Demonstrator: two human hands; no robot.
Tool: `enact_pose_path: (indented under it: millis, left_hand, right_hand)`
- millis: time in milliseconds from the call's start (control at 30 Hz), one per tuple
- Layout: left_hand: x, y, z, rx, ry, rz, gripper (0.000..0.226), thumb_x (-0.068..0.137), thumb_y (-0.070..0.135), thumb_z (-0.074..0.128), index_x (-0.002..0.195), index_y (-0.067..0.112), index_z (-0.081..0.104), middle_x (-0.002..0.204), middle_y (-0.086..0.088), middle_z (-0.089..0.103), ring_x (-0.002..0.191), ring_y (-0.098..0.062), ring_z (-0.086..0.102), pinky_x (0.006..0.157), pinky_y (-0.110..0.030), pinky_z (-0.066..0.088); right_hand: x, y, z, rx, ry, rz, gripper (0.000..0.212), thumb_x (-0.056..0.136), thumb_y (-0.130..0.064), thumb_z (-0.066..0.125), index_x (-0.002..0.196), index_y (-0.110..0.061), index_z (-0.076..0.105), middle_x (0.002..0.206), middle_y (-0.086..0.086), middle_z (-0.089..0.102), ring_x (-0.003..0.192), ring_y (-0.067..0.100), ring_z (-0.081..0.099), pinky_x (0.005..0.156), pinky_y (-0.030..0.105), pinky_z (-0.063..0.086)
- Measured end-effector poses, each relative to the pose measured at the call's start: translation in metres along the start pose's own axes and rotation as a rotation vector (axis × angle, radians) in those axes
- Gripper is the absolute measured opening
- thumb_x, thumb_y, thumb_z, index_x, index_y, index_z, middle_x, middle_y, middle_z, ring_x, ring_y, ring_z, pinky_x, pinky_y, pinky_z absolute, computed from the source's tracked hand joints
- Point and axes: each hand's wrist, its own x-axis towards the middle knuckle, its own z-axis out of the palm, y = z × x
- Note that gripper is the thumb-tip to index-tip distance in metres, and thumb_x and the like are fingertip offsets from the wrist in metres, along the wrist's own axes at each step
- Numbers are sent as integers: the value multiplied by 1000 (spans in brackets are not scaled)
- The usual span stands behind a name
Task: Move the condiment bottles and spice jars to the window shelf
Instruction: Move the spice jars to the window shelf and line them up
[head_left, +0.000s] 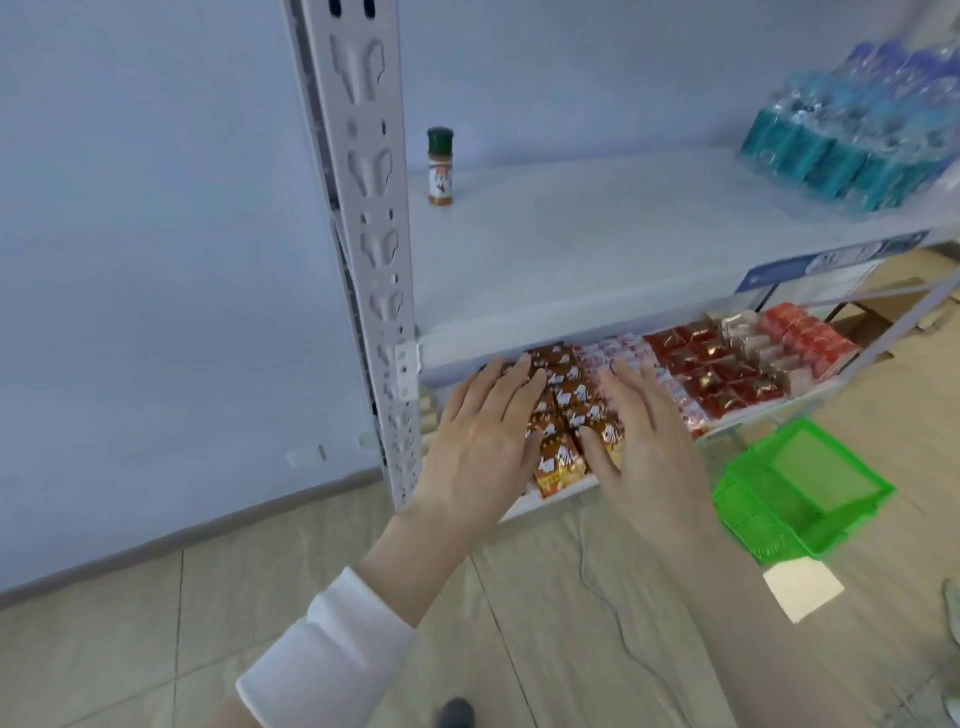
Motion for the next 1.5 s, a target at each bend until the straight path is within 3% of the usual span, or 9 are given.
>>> enact_pose_path:
  millis: [133, 233, 367, 500, 600, 767, 1000, 1367, 1500]
  left_hand:
    - [49, -11, 13, 9, 4, -38, 49, 86, 30, 38, 127, 8, 54, 133, -11, 55, 126, -31, 48, 104, -45, 35]
    - [83, -20, 23, 36, 9, -77, 50, 85, 31, 38, 126, 7, 54, 132, -11, 55, 125, -30, 49, 102, -45, 37]
    - [128, -33, 38, 82, 74, -167, 46, 85, 19, 61, 128, 6, 52, 134, -14, 53, 126, -34, 47, 103, -48, 34]
    - [167, -42, 47, 208, 82, -285, 51, 77, 16, 72, 124, 7, 55, 131, -14, 56, 123, -35, 50, 102, -49, 34]
    - [190, -46, 47, 268, 43, -398, 52, 83, 20, 67, 130, 9, 50, 138, -11, 50, 130, -32, 43, 106, -39, 23]
    - [208, -59, 47, 286, -30, -613, 54, 98, 33, 38, 147, 21, 19, 156, 2, 14, 145, -18, 7, 116, -31, 3]
    - [223, -91, 53, 288, -91, -759, 54, 98, 32, 37, 146, 19, 18, 156, 0, 14, 144, -21, 8, 116, -34, 6]
    - [246, -138, 58, 321, -64, -853, 55, 97, 34, 38, 146, 20, 18, 156, 0, 14, 144, -22, 10, 115, -33, 9]
    - [251, -147, 58, 332, -47, -874, 55, 97, 34, 38, 146, 19, 18, 156, 0, 14, 144, -21, 10, 115, -33, 9]
  right_hand:
    - [53, 24, 6, 56, -3, 19, 51, 88, -21, 60, 133, -3, 46, 139, 19, 46, 136, 36, 33, 106, 53, 35]
    - [90, 46, 10, 115, -45, 23, 52, 89, -25, 57, 137, -8, 43, 145, 13, 40, 141, 27, 23, 110, 41, 26]
    - [143, 82, 11, 130, -111, -26, 56, 90, -30, 52, 142, -15, 35, 151, 4, 32, 143, 16, 14, 114, 41, 24]
    - [197, 108, 16, 143, -161, -179, 56, 93, -29, 51, 143, -17, 32, 153, 1, 27, 142, 8, 6, 112, 27, 13]
    - [236, 121, 22, 192, -208, -256, 54, 92, -28, 53, 142, -18, 35, 151, 1, 31, 144, 12, 13, 110, 26, 14]
    - [293, 111, 48, 441, -355, -227, 54, 88, -26, 61, 138, -15, 41, 143, 1, 43, 136, 15, 34, 102, 14, 20]
    - [362, 71, 103, 646, -480, -145, 61, 81, -26, 71, 134, -12, 44, 135, 4, 51, 128, 18, 45, 107, 33, 35]
    - [434, 26, 160, 728, -520, -78, 71, 73, -29, 77, 134, -12, 44, 135, 5, 51, 119, 20, 51, 97, 30, 40]
    - [443, 11, 177, 722, -561, -84, 62, 76, -30, 75, 128, -11, 47, 127, 2, 55, 77, 3, 54, 75, 16, 40]
